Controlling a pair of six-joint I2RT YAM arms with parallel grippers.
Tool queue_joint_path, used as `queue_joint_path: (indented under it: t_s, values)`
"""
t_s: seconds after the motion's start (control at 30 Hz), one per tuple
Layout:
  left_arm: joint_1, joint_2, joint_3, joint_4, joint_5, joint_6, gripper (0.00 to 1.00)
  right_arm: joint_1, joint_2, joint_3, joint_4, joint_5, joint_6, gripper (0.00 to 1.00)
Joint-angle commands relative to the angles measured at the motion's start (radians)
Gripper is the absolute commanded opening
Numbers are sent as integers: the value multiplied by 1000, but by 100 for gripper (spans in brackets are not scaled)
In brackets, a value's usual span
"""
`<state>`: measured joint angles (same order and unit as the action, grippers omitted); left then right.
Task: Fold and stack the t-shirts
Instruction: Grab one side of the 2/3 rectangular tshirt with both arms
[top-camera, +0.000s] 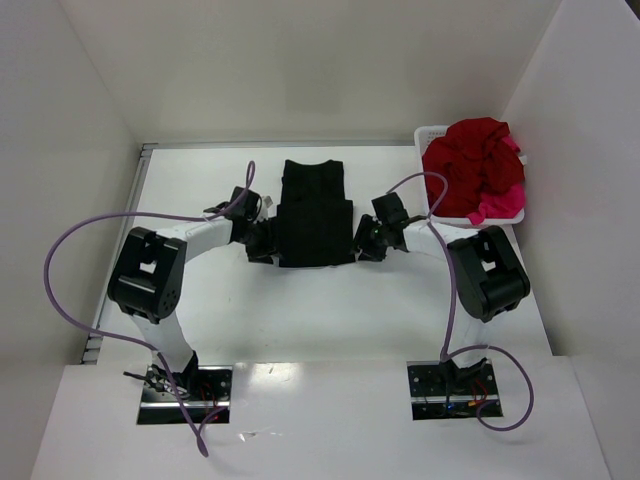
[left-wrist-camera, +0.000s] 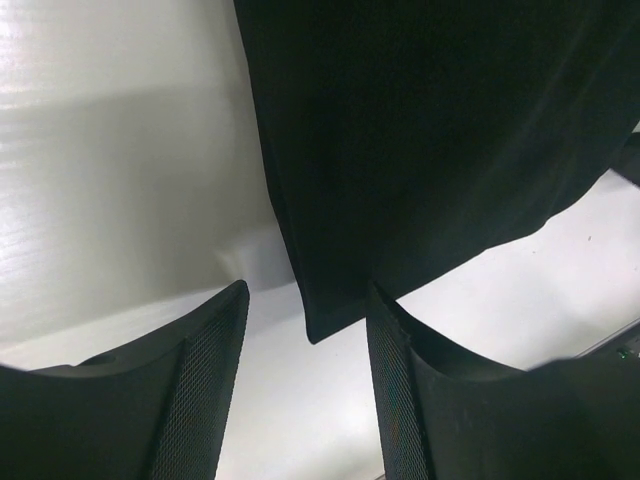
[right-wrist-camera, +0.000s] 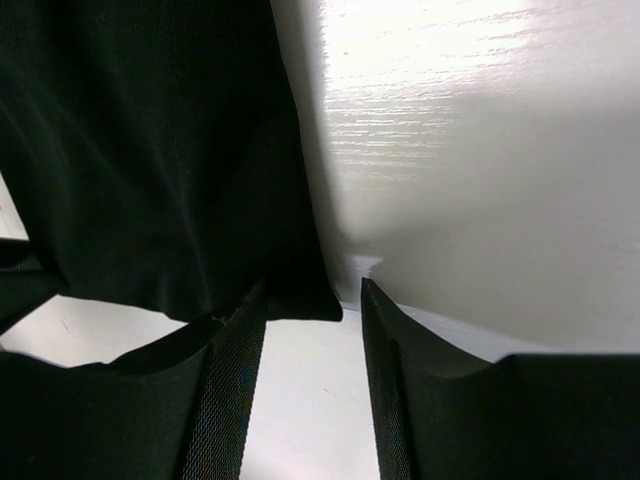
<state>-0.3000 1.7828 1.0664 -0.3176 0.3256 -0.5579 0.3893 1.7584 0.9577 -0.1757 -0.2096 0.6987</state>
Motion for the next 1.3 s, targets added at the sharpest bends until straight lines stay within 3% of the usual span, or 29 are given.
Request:
queue_joint_path:
  t_s: [0.0, 0.43, 0.6, 0.7, 0.97, 1.17, 1.27]
  values:
    - [-5, 18, -11, 49, 9, -14, 59, 16, 16, 9, -16, -14, 5, 48]
    - [-5, 38, 0, 49, 52, -5, 55, 34, 30, 7, 4, -24, 15, 52]
    - [-14, 38, -9, 49, 73, 4, 50, 34, 41, 18, 13, -24, 15, 47]
    - [-14, 38, -10, 49, 73, 4, 49, 34, 41, 18, 22, -24, 15, 37]
    - [-24, 47, -10, 83, 82, -5, 32, 43, 50, 18, 22, -24, 24, 24]
    - [-24, 36, -10, 61, 82, -5, 3, 43, 39, 38, 22, -14, 33, 6]
    - [-24, -19, -10, 19, 93, -5, 0, 43, -3, 38, 10, -5, 33, 3]
